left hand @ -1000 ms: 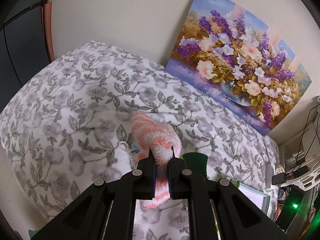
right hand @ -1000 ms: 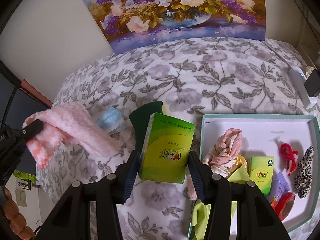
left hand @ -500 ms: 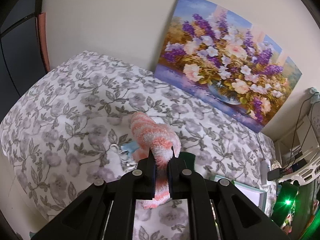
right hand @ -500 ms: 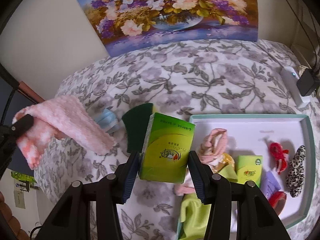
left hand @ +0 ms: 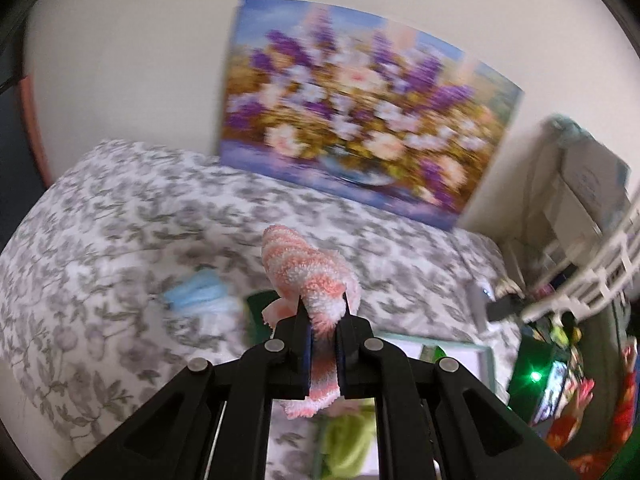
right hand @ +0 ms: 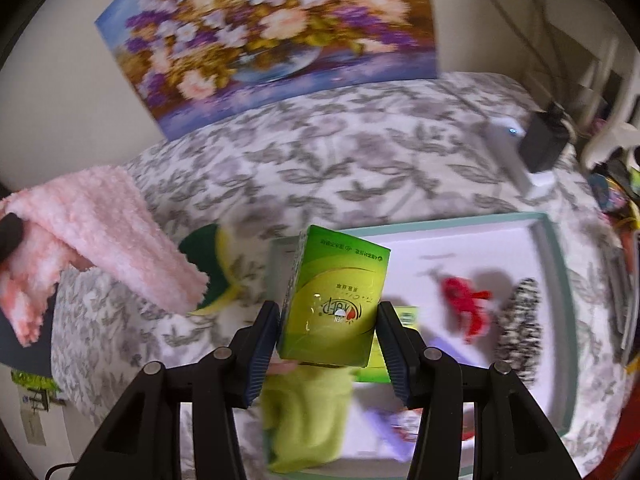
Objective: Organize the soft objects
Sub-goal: 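Lift the sock and cloth with the left tool while the right tool carries the tissue pack over the tray, then open the left tool to drop the pink items while the right tool releases the tissue pack in the tray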
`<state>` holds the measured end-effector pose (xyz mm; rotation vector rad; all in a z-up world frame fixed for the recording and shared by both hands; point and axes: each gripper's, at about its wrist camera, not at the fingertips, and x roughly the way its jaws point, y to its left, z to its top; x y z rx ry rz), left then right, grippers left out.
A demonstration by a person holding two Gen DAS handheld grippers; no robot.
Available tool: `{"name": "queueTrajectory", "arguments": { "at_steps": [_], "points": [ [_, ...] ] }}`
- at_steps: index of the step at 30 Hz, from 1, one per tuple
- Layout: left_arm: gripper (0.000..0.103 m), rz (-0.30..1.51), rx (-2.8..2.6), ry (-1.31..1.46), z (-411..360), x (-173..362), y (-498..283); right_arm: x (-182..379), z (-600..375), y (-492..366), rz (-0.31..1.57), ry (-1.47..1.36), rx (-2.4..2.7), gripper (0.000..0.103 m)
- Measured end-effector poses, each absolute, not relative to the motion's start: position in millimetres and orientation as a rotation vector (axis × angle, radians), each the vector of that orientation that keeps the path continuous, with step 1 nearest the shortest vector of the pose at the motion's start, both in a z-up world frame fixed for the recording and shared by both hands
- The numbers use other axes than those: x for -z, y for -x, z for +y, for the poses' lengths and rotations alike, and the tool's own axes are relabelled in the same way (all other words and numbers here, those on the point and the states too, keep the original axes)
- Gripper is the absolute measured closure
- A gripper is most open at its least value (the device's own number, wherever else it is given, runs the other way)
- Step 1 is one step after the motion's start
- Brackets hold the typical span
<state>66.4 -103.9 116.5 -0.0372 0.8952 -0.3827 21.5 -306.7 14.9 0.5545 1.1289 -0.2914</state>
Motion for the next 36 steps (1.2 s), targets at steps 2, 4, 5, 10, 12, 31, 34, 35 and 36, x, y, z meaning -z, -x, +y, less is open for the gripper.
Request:
{"name": "queueTrajectory", "arguments": {
  "at_steps": [2, 4, 5, 10, 12, 31, 34, 35, 36],
  "points": [
    [0.094, 0.902, 0.434, 0.013, -123.9, -117.9, -60.7, -14.4, -317.9, -13.6, 1.128, -0.560, 0.313, 0.051],
    [0.094, 0.914, 0.496, -0.007, -143.3, -119.0, -53.4, -13.7, -329.9, -4.7, 1.125, -0.567, 0.342, 0.051],
    [0.094, 0.918, 0.523, -0.017, -152.4, -119.4, -49.8, -12.9, -334.6, -1.1, 1.125, -0.571, 0.354, 0.051],
    [0.093, 0.965, 0.638, -0.059, -190.7, -108.1, -33.9, -5.4, -359.7, 16.4, 1.127, -0.599, 0.416, 0.051],
    [0.093, 1.013, 0.654, -0.055, -198.9, -93.2, -35.2, -1.1, -365.6, 20.2, 1.141, -0.586, 0.445, 0.050],
    [0.093, 1.298, 0.450, -0.195, -212.0, 41.9, -63.2, 53.5, -370.5, 18.4, 1.260, -0.596, 0.468, 0.050],
    [0.093, 1.306, 0.449, -0.218, -217.8, 49.1, -64.0, 57.2, -371.8, 17.6, 1.264, -0.592, 0.476, 0.050],
    [0.093, 1.312, 0.450, -0.223, -219.0, 52.3, -63.8, 58.2, -372.0, 17.1, 1.266, -0.590, 0.479, 0.050],
    [0.093, 1.315, 0.450, -0.228, -220.8, 55.7, -64.9, 60.0, -372.2, 16.6, 1.270, -0.588, 0.482, 0.050]
  ]
}}
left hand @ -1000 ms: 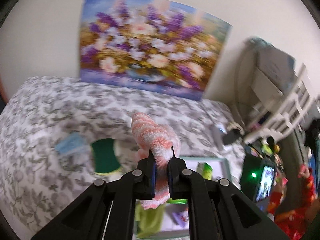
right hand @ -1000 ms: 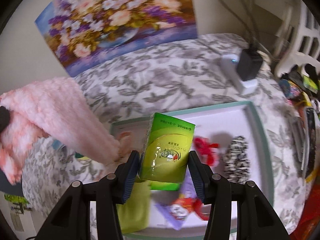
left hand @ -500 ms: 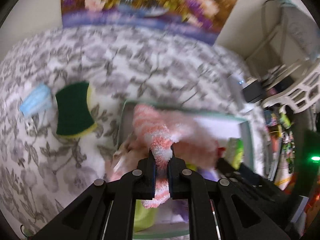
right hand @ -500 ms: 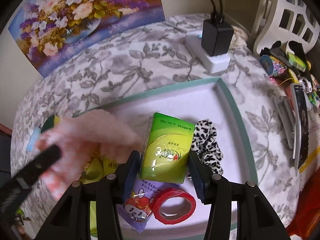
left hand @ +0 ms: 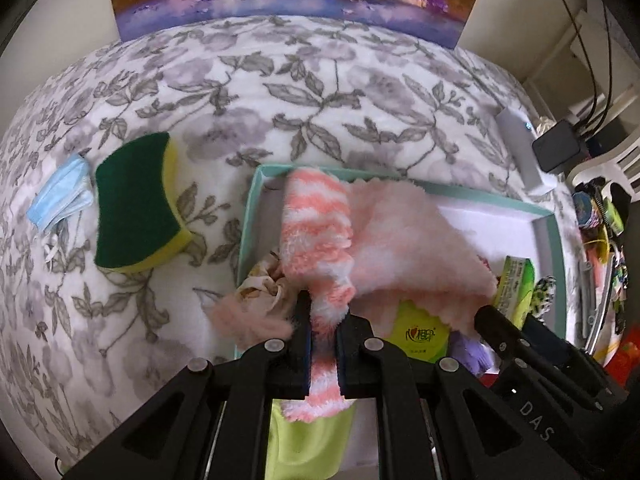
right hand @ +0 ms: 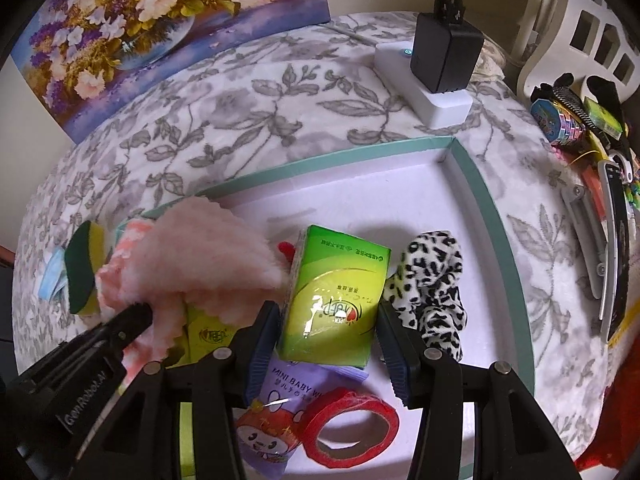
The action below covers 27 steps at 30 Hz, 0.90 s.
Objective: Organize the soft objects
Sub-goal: 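Open the left tool to drop the pink items while the right tool releases the tissue pack in the tray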
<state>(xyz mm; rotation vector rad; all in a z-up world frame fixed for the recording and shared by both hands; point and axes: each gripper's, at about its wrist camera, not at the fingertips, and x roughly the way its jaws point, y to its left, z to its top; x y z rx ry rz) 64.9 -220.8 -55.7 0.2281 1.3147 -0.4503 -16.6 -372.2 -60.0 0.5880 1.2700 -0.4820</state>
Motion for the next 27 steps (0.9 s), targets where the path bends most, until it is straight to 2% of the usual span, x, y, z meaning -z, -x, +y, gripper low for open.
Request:
{"name": "queueTrajectory", "arguments": {
  "at_steps": [12, 14, 16, 18, 20, 25, 27],
  "points": [
    [0.091, 1.293, 0.437, -0.272, -228.0, 59.6, -61.8, 65.9, -374.9, 13.3, 1.276, -0.600, 0.479, 0.049],
    [0.084, 1.300, 0.437, -0.271, -228.6, 59.4, -62.3, 65.2, -375.4, 13.1, 1.277, -0.602, 0.478, 0.049],
    [0.067, 1.311, 0.447, -0.264, -228.8, 57.6, -61.6, 61.2, -375.1, 13.9, 1.273, -0.598, 0.476, 0.049],
    [0.059, 1.316, 0.460, -0.243, -228.3, 54.2, -60.7, 56.4, -374.9, 14.9, 1.264, -0.596, 0.475, 0.049],
    [0.055, 1.313, 0.469, -0.223, -227.1, 48.3, -59.2, 51.8, -375.6, 15.0, 1.256, -0.598, 0.477, 0.047],
    [0.036, 1.282, 0.462, -0.194, -221.9, 30.6, -58.1, 34.3, -380.7, 20.7, 1.217, -0.612, 0.493, 0.044],
    [0.035, 1.272, 0.450, -0.178, -217.6, 23.9, -59.1, 24.9, -382.9, 23.7, 1.191, -0.619, 0.496, 0.044]
  ]
}}
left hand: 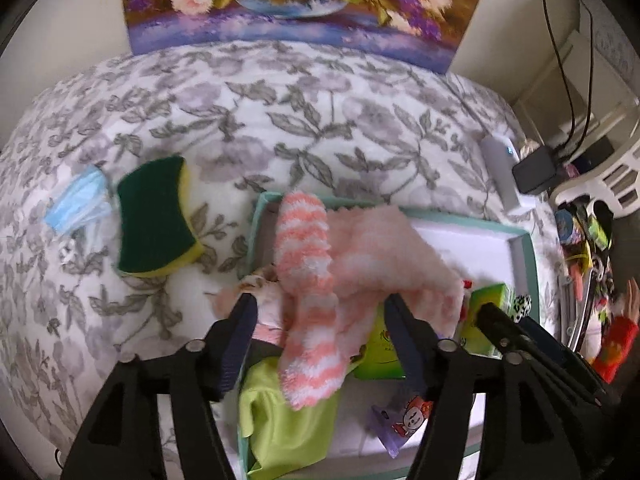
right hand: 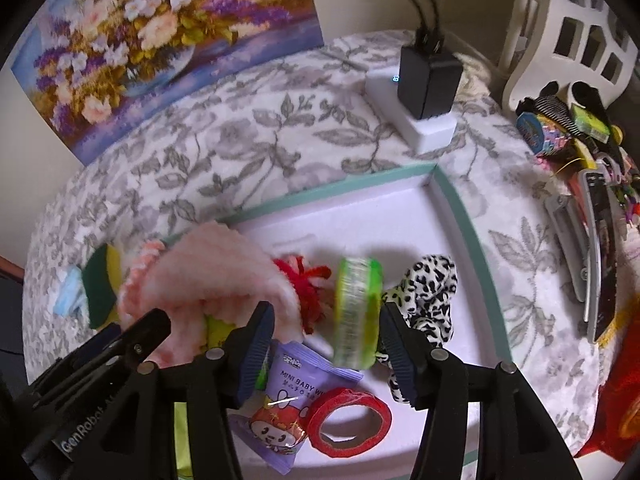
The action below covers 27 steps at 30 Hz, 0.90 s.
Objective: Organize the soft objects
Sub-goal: 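Open the left tool to drop the pink items while the right tool releases the tissue pack in the tray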
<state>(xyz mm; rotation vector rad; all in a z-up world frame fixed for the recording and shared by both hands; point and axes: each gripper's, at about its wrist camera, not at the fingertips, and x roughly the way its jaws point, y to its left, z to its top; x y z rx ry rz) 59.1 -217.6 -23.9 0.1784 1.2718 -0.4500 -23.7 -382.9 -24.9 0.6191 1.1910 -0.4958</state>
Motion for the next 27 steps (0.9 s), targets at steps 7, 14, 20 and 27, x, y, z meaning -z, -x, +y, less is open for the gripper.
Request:
{"name": "queueTrajectory", "arguments": {
  "at_steps": [7, 14, 20, 27],
  "points": [
    [0.019, 1.195, 0.424, -0.150, -201.3, -5.1, -61.6, 0.4, -382.9, 29.3, 1.138, -0.604, 0.517, 0.044],
    [0.010, 1.149, 0.391, -0.142, -187.0, -17.8, -64.8, -2.4, -380.2, 30.8, 1.146, -0.599, 0.520, 0.043],
    [0.010, 1.139, 0.372, -0.148, -181.1, -18.6, -66.5, 2.5, -376.7, 28.2, 1.167, -0.588, 0.526, 0.025],
    [0.010, 1.157, 0.339, -0.150, -172.4, -11.6, -73.1, 12.7, -368.6, 22.3, 1.199, -0.563, 0.521, 0.005]
  ]
}}
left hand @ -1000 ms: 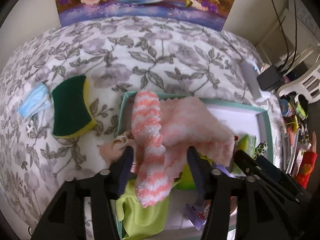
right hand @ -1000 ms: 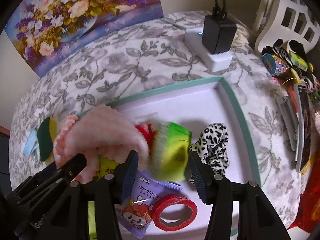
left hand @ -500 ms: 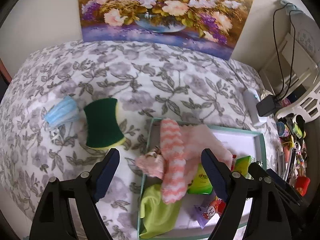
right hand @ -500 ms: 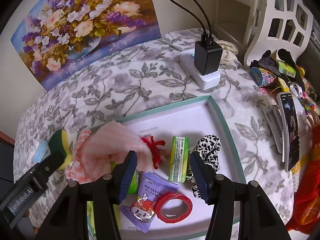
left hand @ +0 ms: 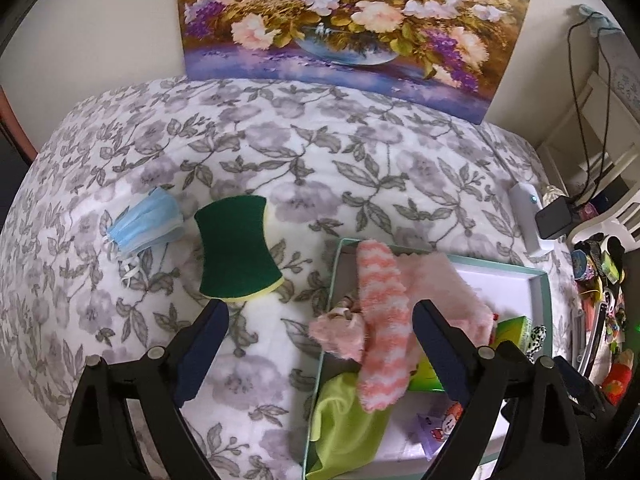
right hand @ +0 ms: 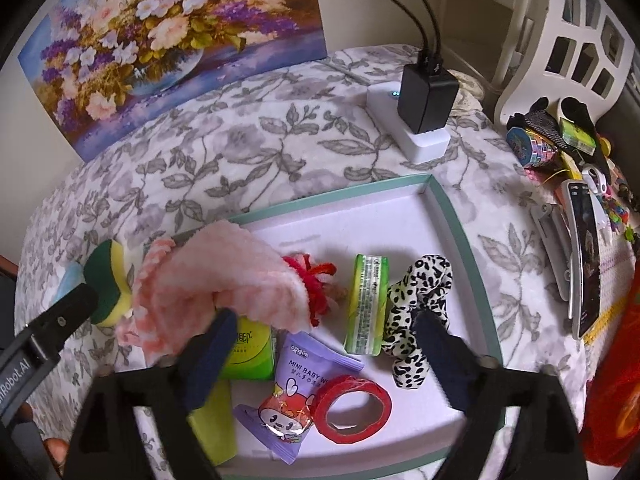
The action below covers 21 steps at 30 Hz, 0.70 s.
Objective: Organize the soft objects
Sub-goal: 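Open the left tool to drop the pink items while the right tool releases the tissue pack in the tray, then raise both open tools and move them toward the blue mask and green sponge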
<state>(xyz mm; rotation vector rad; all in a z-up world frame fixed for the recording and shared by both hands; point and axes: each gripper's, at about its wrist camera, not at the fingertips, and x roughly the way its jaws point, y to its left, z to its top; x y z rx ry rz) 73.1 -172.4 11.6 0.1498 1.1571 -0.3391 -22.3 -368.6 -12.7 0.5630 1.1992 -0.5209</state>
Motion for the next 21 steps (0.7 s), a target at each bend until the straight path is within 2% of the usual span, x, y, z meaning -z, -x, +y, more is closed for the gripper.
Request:
{"name": "queueTrajectory", "arguments": {
  "at_steps": [4, 14, 15, 16, 21],
  "points": [
    [0.010, 1.174, 0.321, -0.145, -166.4, -7.3, -78.5, 15.3, -364.9, 19.4, 1.206, -0.548, 0.522, 0.000],
    [0.009, 1.181, 0.277, -0.113, -147.3, -4.2, -93.4, 17.2, -355.6, 11.8, 1.212, -0.510, 0.544, 0.000],
    [0.007, 1.182, 0.274, -0.109, -145.5, -3.7, -95.3, 18.3, -354.8, 10.4, 1.212, -0.509, 0.547, 0.000],
    [0.001, 1.183, 0.271, -0.104, -143.1, -2.9, -98.2, 20.2, -354.2, 8.8, 1.214, -0.510, 0.554, 0.000],
    [0.000, 1.214, 0.256, -0.089, -133.0, -0.4, -123.5, 27.8, -354.4, -8.5, 1.236, -0.507, 0.558, 0.000]
  ]
}}
